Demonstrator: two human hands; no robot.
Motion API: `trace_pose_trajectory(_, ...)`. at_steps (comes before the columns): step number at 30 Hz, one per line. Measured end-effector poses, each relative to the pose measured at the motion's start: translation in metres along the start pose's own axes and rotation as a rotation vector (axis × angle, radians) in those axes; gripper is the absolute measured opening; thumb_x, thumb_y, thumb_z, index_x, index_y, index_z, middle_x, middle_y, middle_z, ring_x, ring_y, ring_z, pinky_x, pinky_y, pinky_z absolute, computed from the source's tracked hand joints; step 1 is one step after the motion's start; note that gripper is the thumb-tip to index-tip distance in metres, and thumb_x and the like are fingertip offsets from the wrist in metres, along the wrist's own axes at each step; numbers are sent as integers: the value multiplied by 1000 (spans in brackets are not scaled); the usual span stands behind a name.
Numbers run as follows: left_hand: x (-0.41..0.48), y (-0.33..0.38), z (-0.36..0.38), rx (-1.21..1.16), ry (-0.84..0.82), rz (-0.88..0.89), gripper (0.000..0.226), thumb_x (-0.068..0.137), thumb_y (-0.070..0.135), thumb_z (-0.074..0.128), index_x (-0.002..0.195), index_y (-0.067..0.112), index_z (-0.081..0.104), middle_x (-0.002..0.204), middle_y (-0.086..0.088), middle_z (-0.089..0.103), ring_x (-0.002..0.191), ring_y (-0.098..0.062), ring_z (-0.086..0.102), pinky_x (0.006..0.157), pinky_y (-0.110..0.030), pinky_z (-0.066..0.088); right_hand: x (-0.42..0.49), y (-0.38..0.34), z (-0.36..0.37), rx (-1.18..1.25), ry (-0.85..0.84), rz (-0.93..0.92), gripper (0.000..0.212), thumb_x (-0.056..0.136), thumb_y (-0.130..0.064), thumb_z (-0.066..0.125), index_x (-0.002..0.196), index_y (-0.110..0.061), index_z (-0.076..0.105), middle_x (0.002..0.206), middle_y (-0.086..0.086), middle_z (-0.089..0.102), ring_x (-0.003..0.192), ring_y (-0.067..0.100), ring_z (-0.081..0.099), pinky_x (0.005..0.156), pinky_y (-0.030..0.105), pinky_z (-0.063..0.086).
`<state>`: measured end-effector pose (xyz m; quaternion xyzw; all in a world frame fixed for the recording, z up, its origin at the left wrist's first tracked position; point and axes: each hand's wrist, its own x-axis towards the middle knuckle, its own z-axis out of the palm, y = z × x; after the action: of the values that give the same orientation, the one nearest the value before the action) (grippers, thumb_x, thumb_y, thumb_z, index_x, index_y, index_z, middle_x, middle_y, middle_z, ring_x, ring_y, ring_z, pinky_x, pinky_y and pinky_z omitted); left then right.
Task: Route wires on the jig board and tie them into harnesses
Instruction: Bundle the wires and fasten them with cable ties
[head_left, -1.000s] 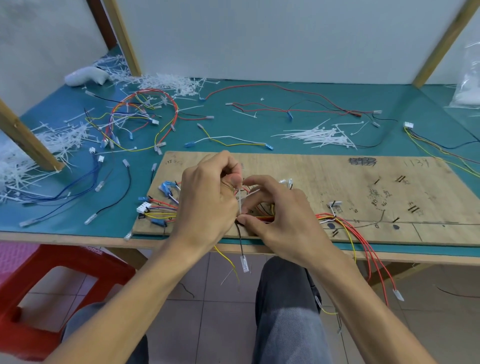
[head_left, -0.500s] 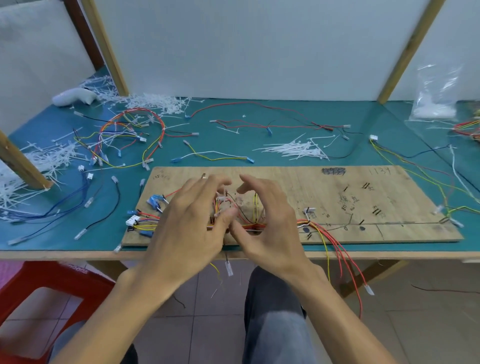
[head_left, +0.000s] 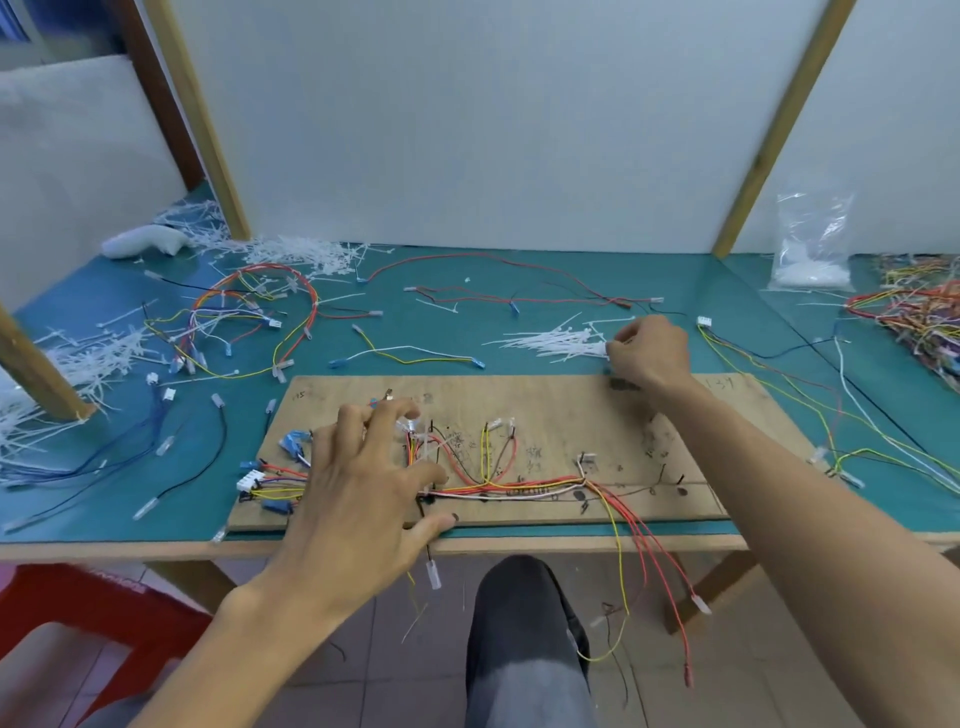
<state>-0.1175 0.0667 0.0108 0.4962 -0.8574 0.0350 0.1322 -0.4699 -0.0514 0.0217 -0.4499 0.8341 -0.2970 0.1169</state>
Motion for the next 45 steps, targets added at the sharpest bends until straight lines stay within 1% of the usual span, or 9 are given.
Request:
trace_pose_trajectory(5, 2, 2, 1, 3, -12, -26, 39, 66, 67, 86, 97, 46, 75, 145, 1, 47, 123, -30, 42, 96, -44, 34, 31, 13, 9, -72, -20, 66, 14, 92, -22, 73, 97, -11, 80, 104, 15, 75, 97, 36, 68, 86, 43, 60)
trace_pose_trajectory(13, -1, 8, 5, -95, 15, -51, 43, 63, 52, 95, 98, 46, 72, 140, 6, 48, 124, -28, 41, 99, -42, 29, 50, 9, 7, -44, -113, 117, 13, 87, -9, 62, 79, -9, 52, 87, 12, 57, 83, 31, 53, 57, 32, 41)
trace_pose_trajectory(16, -4, 13, 4, -178, 31, -88, 48, 65, 43, 97, 106, 46, 71, 139, 9, 47, 128, -27, 40, 105, -45, 35, 46, 11, -1, 56, -40, 94, 15, 97, -15, 62, 100, -4, 72, 105, 16, 71, 102, 36, 65, 82, 38, 56)
trace_pose_trajectory(18, -5, 17, 0, -277, 83, -97, 45, 70, 45, 93, 109, 48, 70, 138, 15, 47, 126, -20, 38, 106, -39, 35, 26, 5, -11, 169, 19, 4, 17, 101, -19, 64, 95, -8, 75, 99, 14, 74, 101, 32, 67, 83, 34, 53)
trace_pose_trajectory(21, 1, 29, -11, -464, 235, -111, 27, 87, 56, 72, 112, 45, 72, 127, 22, 51, 119, -11, 40, 104, -23, 33, -39, -20, -27, 452, -46, -138, 22, 104, -21, 65, 82, -18, 71, 77, -1, 67, 72, 17, 59, 55, 22, 46)
trace_pose_trajectory(24, 13, 47, -24, -535, 321, -180, 37, 98, 63, 54, 122, 41, 72, 122, 23, 54, 122, -4, 40, 103, -9, 26, -127, -35, -33, 542, -171, -356, 18, 102, -22, 68, 84, -20, 71, 74, -5, 69, 68, 6, 59, 59, 16, 45)
trace_pose_trajectory(32, -11, 60, -36, -822, 419, -149, 18, 102, 34, 69, 90, 25, 79, 80, 14, 66, 76, -13, 58, 64, -24, 43, -249, -40, -31, 502, -275, -558, 9, 98, -29, 71, 89, -28, 71, 84, -14, 68, 84, 11, 61, 74, 12, 39)
trace_pose_trajectory(39, -44, 67, -32, -800, 217, -54, 19, 96, 23, 75, 78, 25, 76, 75, 23, 65, 80, 4, 62, 69, -7, 38, -266, -21, -41, 713, -312, -605, 11, 98, -33, 72, 97, -25, 78, 94, 0, 74, 91, 25, 70, 74, 48, 54)
trace_pose_trajectory(45, -53, 68, -23, -875, 54, -103, 19, 97, 23, 77, 78, 29, 77, 80, 11, 69, 92, -12, 66, 74, -21, 48, -278, -9, -27, 940, -302, -481, 12, 98, -12, 72, 89, -15, 80, 81, 9, 69, 72, 28, 68, 68, 36, 57)
